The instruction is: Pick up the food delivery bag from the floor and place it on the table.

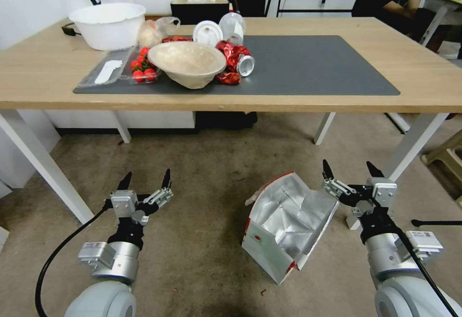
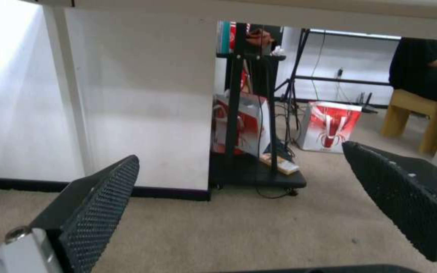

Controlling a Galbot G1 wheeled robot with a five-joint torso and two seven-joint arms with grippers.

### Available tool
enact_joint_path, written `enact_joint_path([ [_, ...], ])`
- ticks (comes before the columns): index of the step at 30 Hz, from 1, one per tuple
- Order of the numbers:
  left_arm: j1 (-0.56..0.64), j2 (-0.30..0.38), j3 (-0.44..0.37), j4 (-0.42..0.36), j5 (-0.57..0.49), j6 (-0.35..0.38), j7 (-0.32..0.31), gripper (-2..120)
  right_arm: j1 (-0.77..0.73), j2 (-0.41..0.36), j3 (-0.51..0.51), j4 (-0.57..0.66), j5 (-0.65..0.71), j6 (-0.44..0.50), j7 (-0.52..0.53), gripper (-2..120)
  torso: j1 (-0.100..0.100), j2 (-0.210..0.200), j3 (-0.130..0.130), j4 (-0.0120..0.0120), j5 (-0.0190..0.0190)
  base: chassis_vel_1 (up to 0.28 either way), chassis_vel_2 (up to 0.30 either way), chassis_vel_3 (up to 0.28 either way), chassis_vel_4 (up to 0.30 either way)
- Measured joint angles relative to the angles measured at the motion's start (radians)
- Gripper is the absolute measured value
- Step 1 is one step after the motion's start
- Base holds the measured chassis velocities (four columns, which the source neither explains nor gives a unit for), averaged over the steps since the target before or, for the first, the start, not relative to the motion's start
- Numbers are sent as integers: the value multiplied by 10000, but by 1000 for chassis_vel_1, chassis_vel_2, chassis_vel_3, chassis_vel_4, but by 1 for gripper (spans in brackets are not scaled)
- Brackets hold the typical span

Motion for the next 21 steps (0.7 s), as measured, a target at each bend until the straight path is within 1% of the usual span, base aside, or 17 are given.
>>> enact_joint_path([
  [1,0,0,0,0,0,0,0,100,0,0,0,0,0,0,0,100,0,0,0,0,0,0,0,0,0],
  [5,-3,1,2,15,0,11,0,100,1,-25,26,0,6,3,14,100,-46,-178,-131,0,1,0,0,0,0],
  [15,-9,-23,10,42,0,14,0,100,2,-25,27,0,8,3,19,100,-82,-328,-246,0,0,0,0,0,0],
  [18,-10,-37,28,49,1,13,1,100,3,-22,26,-1,10,3,20,100,-105,-456,-350,0,1,0,0,0,0],
  [21,-12,-37,31,52,1,14,1,100,5,-22,26,-3,11,3,20,100,-112,-490,-375,-1,0,0,0,0,0],
])
